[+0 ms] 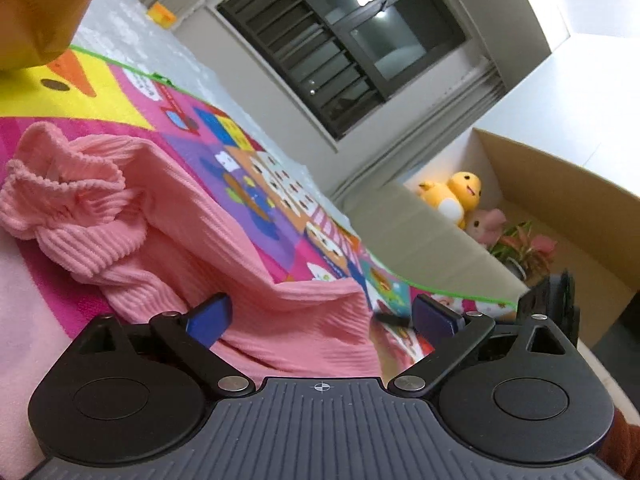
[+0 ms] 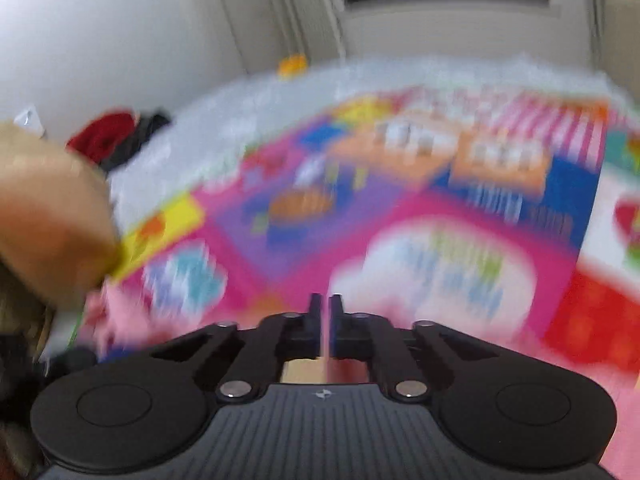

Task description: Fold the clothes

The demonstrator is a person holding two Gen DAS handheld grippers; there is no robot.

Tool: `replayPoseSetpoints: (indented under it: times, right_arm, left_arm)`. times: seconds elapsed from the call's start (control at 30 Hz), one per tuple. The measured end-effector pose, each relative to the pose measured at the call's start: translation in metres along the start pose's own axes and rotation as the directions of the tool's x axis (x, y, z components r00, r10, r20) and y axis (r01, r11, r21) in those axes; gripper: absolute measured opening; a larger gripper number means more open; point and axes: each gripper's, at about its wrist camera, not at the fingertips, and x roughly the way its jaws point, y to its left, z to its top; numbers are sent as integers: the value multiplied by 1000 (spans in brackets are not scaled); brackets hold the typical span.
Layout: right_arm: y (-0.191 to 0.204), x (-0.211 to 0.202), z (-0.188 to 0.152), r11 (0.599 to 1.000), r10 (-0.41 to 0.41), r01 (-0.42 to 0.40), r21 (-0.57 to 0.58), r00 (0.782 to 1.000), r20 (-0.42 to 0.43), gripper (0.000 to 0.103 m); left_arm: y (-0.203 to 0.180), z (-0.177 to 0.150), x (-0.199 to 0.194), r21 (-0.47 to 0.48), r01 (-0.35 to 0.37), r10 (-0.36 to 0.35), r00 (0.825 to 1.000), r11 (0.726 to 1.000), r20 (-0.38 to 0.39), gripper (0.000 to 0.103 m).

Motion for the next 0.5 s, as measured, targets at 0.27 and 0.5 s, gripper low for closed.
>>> replayPoseSetpoints:
  times: [0.27, 0.5]
  right_arm:
    - [-3, 23, 21, 986, -106, 108, -127, 994, 18, 6]
    - [4, 10, -37, 993, -22, 3, -120, 987, -160, 42]
  left_arm:
    - [10, 1, -2, -36, 22, -21, 1000, 999, 16, 99]
    - [16, 2, -4, -76, 48, -45, 998, 996, 41, 100]
